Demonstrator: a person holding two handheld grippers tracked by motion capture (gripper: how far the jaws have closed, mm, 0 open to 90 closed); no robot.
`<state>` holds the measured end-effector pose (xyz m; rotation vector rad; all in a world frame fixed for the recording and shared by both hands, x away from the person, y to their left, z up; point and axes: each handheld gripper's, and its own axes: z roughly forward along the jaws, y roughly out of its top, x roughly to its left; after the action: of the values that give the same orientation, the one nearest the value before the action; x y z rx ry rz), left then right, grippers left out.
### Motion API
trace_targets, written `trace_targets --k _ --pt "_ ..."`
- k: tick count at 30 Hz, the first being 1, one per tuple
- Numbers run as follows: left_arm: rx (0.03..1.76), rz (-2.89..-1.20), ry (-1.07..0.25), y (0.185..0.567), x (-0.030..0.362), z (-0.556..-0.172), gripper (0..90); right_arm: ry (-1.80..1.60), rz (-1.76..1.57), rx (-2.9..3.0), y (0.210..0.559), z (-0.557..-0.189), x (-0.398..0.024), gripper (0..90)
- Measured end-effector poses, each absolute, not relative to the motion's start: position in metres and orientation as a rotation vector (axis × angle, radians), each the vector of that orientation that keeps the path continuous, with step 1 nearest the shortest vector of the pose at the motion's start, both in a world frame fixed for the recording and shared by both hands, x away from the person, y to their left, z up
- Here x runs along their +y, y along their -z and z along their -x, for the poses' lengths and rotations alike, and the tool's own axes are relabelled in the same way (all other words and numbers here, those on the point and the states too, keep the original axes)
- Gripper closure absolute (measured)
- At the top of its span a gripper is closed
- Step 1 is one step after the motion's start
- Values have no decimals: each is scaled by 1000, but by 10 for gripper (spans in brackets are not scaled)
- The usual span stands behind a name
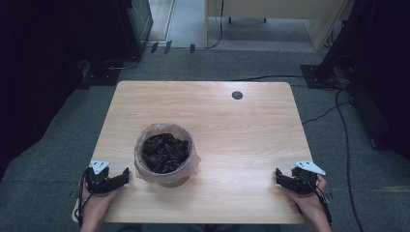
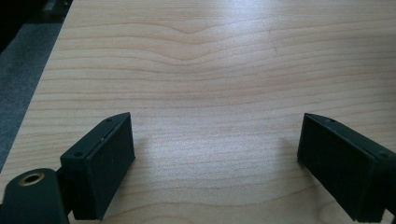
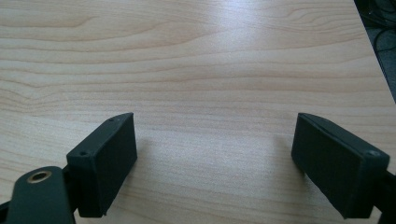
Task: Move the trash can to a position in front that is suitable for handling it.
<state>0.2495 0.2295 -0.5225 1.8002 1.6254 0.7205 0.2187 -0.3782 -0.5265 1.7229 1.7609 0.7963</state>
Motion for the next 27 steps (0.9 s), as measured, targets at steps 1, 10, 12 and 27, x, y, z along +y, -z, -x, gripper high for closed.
trace_targets --k 1,10,12,27 --pt "1626 -1797 -724 522 229 -249 109 -796 -1723 1761 526 -219 -378 141" --pt "1641 -1755 -721 520 223 -252 244 -797 -1724 1760 526 -219 -378 142" --pt "1628 -1755 -726 518 219 -252 251 -796 -1723 1760 526 -219 -378 143" --pt "1563 -1576 -681 476 197 -262 447 -793 -1729 1744 526 -218 -378 176"
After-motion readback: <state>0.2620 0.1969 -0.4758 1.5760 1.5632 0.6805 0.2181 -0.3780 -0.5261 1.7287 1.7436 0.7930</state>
